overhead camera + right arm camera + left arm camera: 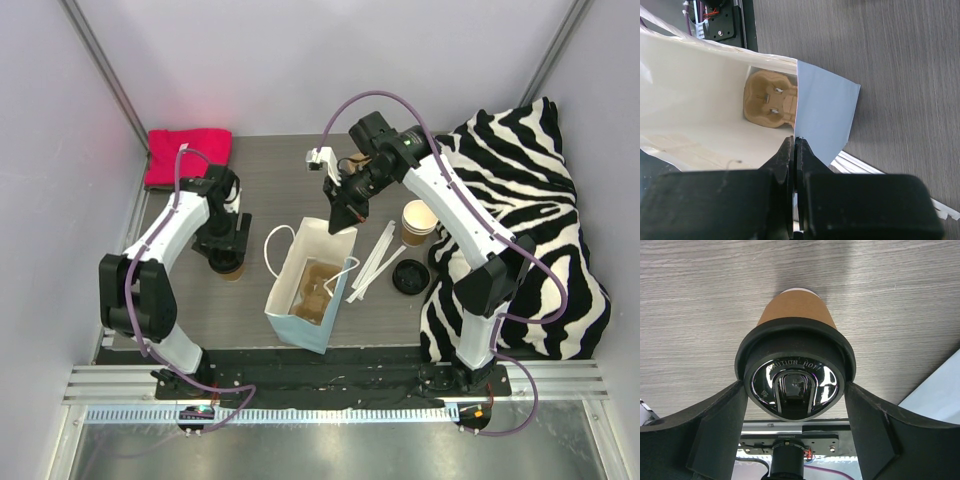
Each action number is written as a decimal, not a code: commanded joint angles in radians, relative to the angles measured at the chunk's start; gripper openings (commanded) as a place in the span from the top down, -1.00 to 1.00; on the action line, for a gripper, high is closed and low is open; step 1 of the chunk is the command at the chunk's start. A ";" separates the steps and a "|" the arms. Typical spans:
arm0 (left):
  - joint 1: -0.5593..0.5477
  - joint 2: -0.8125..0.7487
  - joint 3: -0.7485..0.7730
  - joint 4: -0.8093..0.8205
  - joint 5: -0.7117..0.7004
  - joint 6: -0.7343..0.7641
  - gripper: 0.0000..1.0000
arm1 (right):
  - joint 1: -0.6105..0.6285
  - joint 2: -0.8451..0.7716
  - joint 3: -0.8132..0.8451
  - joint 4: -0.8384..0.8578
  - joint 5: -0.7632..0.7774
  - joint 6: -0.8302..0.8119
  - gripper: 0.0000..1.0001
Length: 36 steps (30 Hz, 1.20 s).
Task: Pack the takeout coffee
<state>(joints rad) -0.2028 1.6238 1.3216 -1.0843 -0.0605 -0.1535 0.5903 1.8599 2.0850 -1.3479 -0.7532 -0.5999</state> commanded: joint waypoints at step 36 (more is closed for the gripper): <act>0.008 -0.183 0.252 -0.161 0.183 0.192 0.21 | -0.014 -0.113 -0.097 0.107 -0.020 0.049 0.98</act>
<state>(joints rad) -0.1989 1.5391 1.4479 -1.1889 0.0605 -0.0204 0.5804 1.8431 2.0068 -1.2873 -0.7624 -0.5701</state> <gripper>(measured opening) 0.730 0.028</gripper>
